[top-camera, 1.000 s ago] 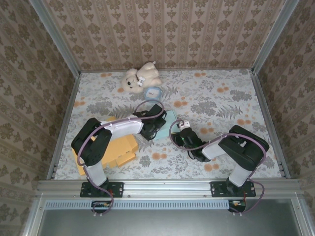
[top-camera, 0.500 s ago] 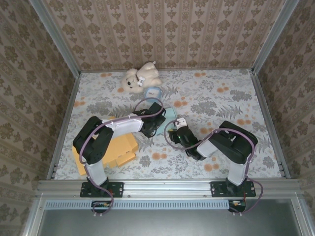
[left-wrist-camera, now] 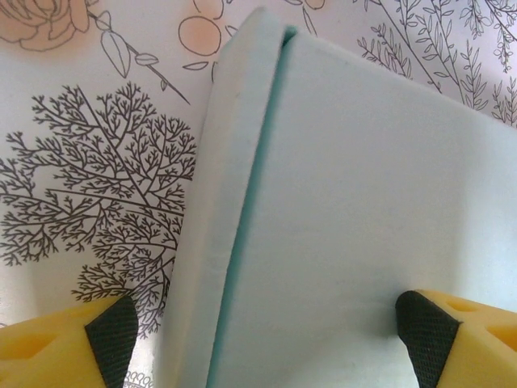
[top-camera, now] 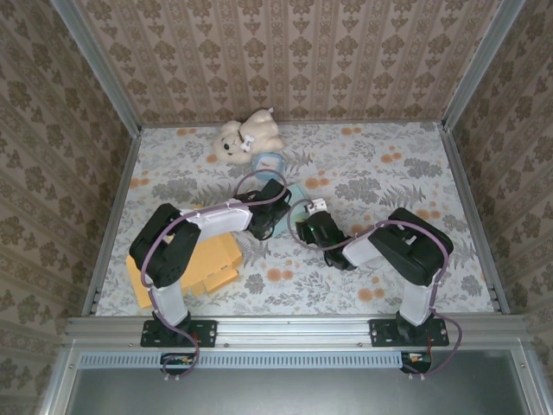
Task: Fold the paper box
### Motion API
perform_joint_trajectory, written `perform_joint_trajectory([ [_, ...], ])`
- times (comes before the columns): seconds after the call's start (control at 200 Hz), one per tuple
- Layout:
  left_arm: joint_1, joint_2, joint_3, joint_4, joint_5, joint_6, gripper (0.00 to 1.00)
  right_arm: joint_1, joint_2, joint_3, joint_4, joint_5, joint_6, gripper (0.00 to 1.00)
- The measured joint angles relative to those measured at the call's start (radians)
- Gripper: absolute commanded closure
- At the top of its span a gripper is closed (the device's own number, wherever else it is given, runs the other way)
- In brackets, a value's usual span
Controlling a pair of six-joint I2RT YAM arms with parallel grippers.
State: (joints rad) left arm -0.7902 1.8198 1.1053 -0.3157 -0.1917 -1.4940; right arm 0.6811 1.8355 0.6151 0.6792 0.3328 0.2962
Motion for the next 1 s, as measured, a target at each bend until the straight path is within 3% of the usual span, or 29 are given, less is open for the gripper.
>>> perform_joint_trajectory([
  [0.345, -0.057, -0.028, 0.034, -0.134, -0.001, 0.071, 0.08, -0.159, -0.077, 0.061, -0.208, -0.314, 0.147, 0.42],
  [0.515, -0.089, -0.068, 0.032, -0.206, -0.003, 0.141, 0.07, -0.198, -0.136, 0.061, -0.323, -0.370, 0.209, 0.44],
  [0.595, -0.085, -0.109, 0.020, -0.214, -0.024, 0.190, 0.07, -0.206, -0.167, 0.061, -0.380, -0.383, 0.223, 0.48],
  [0.66, -0.076, -0.148, 0.016, -0.211, -0.044, 0.240, 0.07, -0.216, -0.183, 0.066, -0.420, -0.397, 0.233, 0.58],
  [0.77, -0.024, -0.211, -0.024, -0.109, -0.046, 0.373, 0.06, -0.241, -0.192, 0.077, -0.457, -0.433, 0.243, 0.75],
  [1.0, 0.136, -0.151, -0.135, 0.272, 0.140, 0.687, 0.09, -0.265, -0.174, 0.111, -0.480, -0.498, 0.284, 0.83],
])
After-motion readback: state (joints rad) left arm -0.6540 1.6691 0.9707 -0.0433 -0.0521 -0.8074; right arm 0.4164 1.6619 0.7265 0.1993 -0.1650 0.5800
